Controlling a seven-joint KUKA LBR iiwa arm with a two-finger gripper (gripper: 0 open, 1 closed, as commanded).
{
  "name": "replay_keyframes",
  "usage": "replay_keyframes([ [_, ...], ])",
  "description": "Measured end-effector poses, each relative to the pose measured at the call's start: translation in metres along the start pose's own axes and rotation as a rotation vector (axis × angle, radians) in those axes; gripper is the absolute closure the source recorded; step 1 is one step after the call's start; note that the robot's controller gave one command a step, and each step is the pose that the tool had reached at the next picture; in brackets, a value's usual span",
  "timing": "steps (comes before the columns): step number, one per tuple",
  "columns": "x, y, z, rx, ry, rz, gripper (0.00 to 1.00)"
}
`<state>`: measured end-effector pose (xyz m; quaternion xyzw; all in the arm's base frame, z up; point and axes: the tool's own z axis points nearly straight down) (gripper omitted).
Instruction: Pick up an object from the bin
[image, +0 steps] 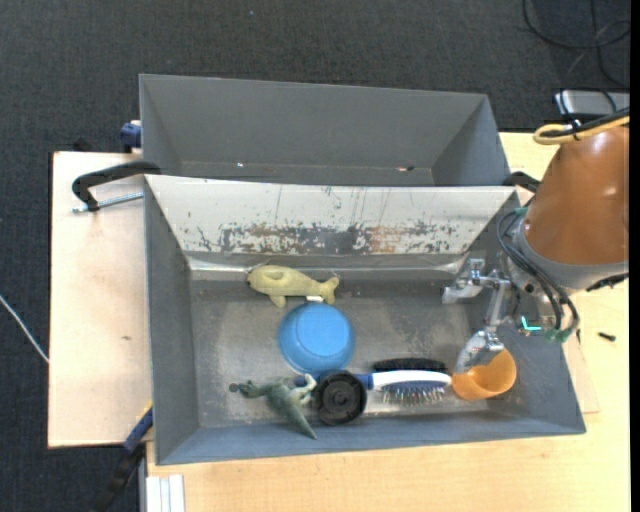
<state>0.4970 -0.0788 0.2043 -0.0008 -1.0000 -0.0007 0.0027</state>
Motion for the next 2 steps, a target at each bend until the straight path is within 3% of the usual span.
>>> replay_keyframes([
  [1, -0.001, 0.068, 0.06, -0.003, -0.001, -0.049, 0.0],
  [2, -0.006, 0.033, 0.059, 0.001, -0.01, 0.14, 0.0],
])
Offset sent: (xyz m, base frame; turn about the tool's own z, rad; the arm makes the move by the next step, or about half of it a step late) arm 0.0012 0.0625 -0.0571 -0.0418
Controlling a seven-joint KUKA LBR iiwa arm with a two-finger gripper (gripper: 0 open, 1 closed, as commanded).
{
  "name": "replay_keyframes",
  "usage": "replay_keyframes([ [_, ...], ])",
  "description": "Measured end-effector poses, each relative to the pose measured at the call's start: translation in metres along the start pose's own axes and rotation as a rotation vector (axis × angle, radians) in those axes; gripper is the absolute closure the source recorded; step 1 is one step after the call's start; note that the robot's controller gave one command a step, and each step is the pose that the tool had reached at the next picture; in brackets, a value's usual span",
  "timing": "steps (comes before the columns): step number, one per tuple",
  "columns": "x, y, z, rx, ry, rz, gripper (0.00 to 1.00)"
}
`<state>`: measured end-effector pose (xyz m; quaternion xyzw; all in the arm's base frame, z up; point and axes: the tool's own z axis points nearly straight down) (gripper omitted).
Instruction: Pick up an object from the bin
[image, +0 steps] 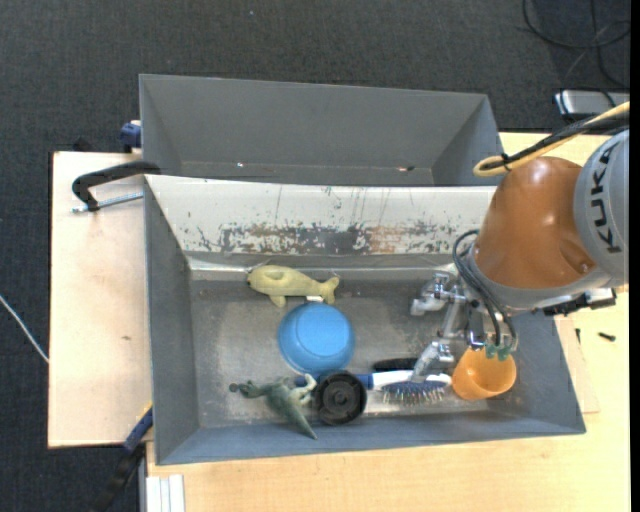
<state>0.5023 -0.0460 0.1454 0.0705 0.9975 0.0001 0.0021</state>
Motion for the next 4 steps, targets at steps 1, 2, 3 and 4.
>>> replay_keyframes([
  [1, 0.007, 0.003, 0.019, -0.001, 0.006, 0.171, 0.0],
  [2, 0.013, 0.008, 0.073, 0.001, 0.01, 0.336, 0.0],
  [3, 0.013, 0.008, 0.072, 0.0, 0.007, 0.335, 0.0],
  [4, 0.012, 0.009, 0.07, -0.001, 0.004, 0.333, 1.0],
])
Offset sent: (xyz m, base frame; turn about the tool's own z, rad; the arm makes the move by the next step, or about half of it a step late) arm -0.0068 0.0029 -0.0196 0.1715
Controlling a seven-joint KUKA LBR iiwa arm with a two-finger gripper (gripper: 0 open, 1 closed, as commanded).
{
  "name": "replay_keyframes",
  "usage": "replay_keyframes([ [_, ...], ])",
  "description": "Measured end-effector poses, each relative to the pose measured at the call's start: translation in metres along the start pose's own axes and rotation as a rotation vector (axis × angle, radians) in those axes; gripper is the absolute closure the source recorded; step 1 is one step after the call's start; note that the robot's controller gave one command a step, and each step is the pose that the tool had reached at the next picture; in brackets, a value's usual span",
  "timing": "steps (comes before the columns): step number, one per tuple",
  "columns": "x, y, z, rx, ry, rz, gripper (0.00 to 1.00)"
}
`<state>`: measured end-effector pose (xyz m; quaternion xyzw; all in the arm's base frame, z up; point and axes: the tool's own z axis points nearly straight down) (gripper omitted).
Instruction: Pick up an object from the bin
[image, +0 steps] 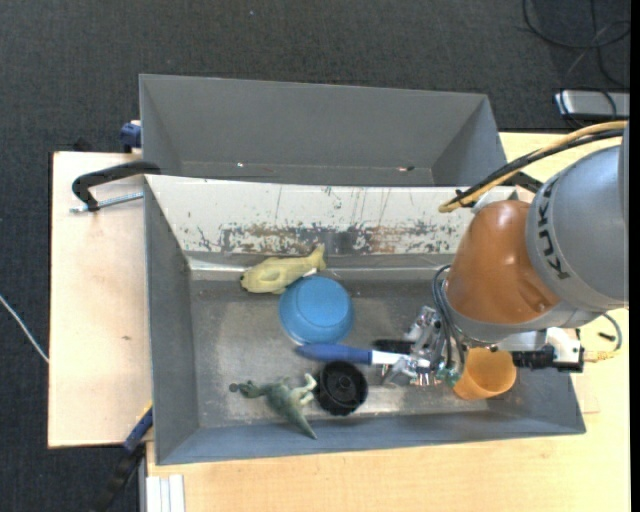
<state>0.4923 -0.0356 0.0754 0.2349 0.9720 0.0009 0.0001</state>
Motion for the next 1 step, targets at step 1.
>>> replay_keyframes([
  [1, -0.0005, 0.001, -0.0308, -0.001, -0.005, -0.001, 1.0],
])
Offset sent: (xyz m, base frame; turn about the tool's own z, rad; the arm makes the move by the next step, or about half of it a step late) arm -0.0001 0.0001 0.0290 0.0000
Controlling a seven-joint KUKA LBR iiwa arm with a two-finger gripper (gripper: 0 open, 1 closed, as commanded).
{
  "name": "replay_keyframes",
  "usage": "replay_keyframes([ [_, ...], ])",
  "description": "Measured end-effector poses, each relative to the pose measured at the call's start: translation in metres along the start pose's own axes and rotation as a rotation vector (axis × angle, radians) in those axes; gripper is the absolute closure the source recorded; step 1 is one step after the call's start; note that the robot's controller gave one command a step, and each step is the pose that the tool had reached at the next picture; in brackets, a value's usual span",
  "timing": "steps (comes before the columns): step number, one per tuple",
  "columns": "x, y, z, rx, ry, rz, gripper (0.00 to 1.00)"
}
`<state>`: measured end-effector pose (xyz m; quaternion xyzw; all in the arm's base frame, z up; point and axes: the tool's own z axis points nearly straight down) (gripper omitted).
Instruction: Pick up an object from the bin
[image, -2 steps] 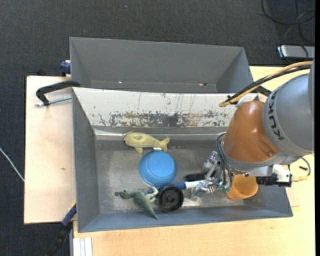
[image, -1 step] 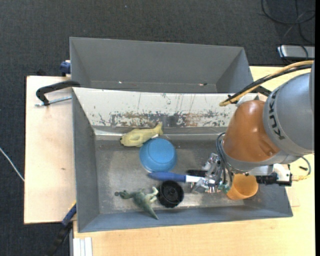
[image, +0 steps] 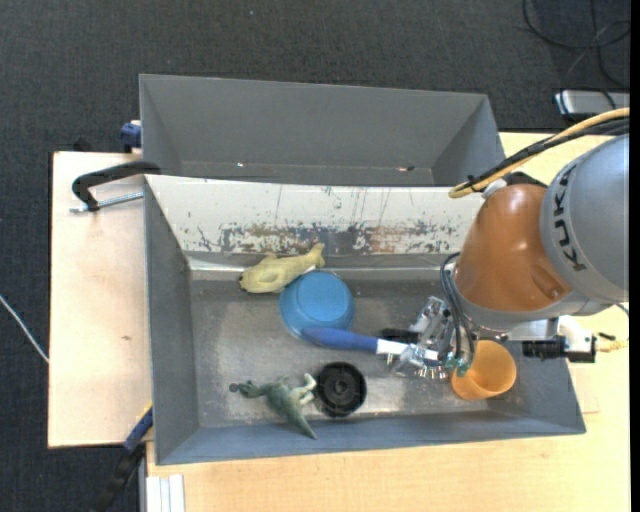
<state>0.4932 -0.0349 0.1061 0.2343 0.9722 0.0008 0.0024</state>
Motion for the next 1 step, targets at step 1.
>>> replay_keyframes([
  [1, -0.0014, 0.0014, -0.0643, -0.001, -0.003, -0.002, 1.0],
])
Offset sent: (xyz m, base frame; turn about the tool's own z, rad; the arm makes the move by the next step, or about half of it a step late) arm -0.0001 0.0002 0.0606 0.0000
